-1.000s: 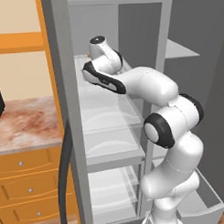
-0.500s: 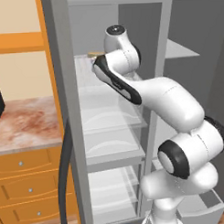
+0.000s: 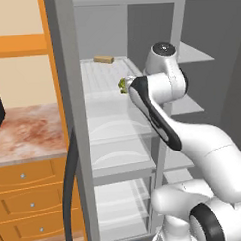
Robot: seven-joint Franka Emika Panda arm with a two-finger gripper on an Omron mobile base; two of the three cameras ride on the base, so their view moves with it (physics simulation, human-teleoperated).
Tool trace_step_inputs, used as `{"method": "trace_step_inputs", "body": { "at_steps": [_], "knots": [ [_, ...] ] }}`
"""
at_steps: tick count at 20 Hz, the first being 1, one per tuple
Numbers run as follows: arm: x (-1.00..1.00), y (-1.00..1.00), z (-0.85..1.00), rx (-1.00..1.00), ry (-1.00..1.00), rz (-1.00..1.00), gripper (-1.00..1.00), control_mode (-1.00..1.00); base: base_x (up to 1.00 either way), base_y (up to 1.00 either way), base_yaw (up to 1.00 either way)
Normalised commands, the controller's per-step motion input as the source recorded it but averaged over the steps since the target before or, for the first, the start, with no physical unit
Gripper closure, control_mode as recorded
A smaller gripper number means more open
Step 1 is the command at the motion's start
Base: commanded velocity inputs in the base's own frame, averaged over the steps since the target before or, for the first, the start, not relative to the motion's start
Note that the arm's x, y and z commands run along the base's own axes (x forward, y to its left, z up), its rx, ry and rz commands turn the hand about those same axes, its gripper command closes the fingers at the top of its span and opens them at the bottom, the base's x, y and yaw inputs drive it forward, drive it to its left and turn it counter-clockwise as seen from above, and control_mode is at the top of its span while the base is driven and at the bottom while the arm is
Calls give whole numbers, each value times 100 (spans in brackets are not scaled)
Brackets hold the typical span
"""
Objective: Take the mango and broccoli from the fridge shelf and place them in the freezer drawer to begin freezing them.
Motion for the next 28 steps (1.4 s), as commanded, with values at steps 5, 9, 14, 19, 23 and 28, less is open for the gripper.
{"method": "trace_step_inputs", "body": {
  "at_steps": [5,9,14,19,23,28],
  "knots": [
    [-64,-41,-46,0,11,0,100,-100,0,0,0],
    [-52,-35,-52,0,14,0,100,-100,0,0,0],
    [-36,-10,-17,0,1,-1,100,100,-60,-13,-3],
    [0,0,0,0,0,0,100,100,-99,-5,-11],
    [0,0,0,0,0,0,100,100,-94,-15,-13],
    [25,-16,-21,0,9,-7,100,-100,-11,-6,-9]
  ]
}}
